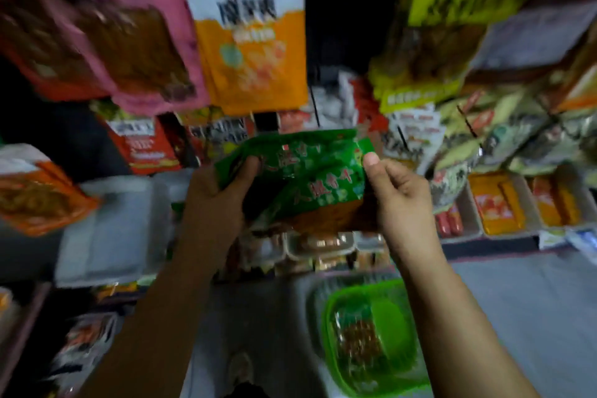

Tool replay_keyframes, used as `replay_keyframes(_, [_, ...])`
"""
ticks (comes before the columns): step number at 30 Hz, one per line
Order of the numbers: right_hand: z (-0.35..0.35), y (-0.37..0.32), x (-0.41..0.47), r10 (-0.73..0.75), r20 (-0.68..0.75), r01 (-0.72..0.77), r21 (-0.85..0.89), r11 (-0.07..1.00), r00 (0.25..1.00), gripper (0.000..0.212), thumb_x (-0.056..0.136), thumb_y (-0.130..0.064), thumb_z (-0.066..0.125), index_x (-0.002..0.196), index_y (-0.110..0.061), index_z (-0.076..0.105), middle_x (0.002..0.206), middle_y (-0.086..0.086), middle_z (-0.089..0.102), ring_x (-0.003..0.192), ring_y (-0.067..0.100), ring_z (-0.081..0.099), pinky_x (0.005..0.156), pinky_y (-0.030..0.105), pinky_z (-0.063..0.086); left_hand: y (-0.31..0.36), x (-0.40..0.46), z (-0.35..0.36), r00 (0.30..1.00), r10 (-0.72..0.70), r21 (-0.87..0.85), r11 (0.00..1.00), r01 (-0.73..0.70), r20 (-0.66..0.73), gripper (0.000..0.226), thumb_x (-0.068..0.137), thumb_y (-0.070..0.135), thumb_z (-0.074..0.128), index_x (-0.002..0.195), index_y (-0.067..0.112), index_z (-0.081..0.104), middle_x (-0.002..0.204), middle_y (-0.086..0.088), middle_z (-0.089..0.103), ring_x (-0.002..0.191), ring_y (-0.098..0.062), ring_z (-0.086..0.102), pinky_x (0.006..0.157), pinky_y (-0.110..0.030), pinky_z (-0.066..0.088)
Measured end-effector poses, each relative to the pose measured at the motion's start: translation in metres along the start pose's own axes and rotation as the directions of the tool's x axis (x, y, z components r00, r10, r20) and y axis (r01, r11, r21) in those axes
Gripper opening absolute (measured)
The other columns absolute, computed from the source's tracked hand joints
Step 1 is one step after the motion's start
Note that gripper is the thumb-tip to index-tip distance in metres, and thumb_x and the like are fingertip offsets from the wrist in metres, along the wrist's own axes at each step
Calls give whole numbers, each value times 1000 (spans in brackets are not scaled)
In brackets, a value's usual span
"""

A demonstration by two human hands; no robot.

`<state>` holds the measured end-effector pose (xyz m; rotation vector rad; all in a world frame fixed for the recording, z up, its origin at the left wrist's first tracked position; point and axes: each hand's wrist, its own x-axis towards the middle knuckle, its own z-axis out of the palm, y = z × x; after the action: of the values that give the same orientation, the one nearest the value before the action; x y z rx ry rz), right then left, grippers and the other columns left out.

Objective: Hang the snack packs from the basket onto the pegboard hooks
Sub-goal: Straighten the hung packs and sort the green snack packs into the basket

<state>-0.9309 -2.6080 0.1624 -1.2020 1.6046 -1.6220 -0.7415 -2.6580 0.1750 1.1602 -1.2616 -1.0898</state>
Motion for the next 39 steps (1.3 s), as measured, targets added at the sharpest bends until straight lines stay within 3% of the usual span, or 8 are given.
replay_keyframes(3, [38, -46, 26, -143, -154, 141, -25, 990, 978, 59, 81, -50, 59, 55, -2, 38, 50, -2, 29, 50, 6, 30, 46, 29, 25, 56, 35, -21, 975, 218, 16, 976, -218, 46, 42, 88, 20, 60, 67, 56, 68, 61, 36, 63, 62, 19, 60, 54, -1, 43])
replay_keyframes(6, [68, -95, 53, -302, -227, 301, -42, 953, 926, 58, 74, -51, 66, 51, -2, 46, 50, -1, 37, 48, 2, 31, 44, 23, 25, 106, 71, -46, 924, 380, 33, 924, -381, 46, 26, 83, 32, 57, 76, 53, 69, 69, 31, 67, 70, 12, 62, 69, -11, 49])
replay_keyframes(8, [79, -128, 67, -416, -292, 412, -77, 908, 862, 45, 70, -50, 71, 54, -16, 47, 52, -5, 40, 50, 0, 34, 47, 18, 29, 131, 92, -64, 889, 456, 26, 889, -457, 37, 16, 81, 39, 58, 80, 38, 73, 75, 13, 73, 73, -5, 66, 73, -31, 53])
replay_keyframes(12, [93, -192, 85, -584, -221, 569, -133, 812, 781, 23, 71, -48, 75, 74, -30, 61, 65, 3, 60, 58, -1, 51, 58, 14, 41, 175, 122, -86, 801, 597, 16, 801, -598, 43, 60, 78, 47, 58, 76, -13, 60, 64, -9, 55, 60, -14, 48, 53, -27, 33])
replay_keyframes(17, [98, -248, 97, -584, -90, 590, 56, 805, 806, 20, 75, -40, 66, 70, -22, 72, 61, -10, 71, 52, -2, 62, 47, 11, 46, 217, 144, -84, 786, 611, -50, 792, -609, 96, 75, 71, 61, 59, 83, -13, 59, 66, -17, 58, 65, -18, 51, 59, -48, 47])
replay_keyframes(22, [92, -271, 125, -610, -177, 627, 56, 777, 772, 29, 76, -40, 61, 74, -13, 71, 70, 4, 74, 61, 15, 67, 57, 30, 52, 256, 161, -69, 616, 783, 113, 607, -787, 85, 36, 82, 52, 54, 82, 17, 65, 68, -20, 64, 59, -28, 58, 57, -39, 47])
replay_keyframes(35, [64, -347, 188, -743, -343, 790, -7, 613, 574, 31, 92, -28, 60, 70, -6, 66, 67, 8, 71, 62, 19, 65, 54, 40, 50, 365, 194, -26, 296, 955, 233, 291, -928, -14, 45, 88, 40, 52, 70, -1, 60, 66, -28, 57, 55, -20, 47, 54, -49, 42])
replay_keyframes(39, [55, -360, 196, -760, -356, 799, -56, 598, 544, 39, 87, -38, 60, 72, -2, 65, 72, 19, 70, 64, 31, 66, 59, 50, 51, 382, 202, -16, 304, 952, 184, 303, -935, -21, 51, 86, 39, 53, 75, -10, 60, 69, -32, 58, 60, -14, 45, 57, -48, 45])
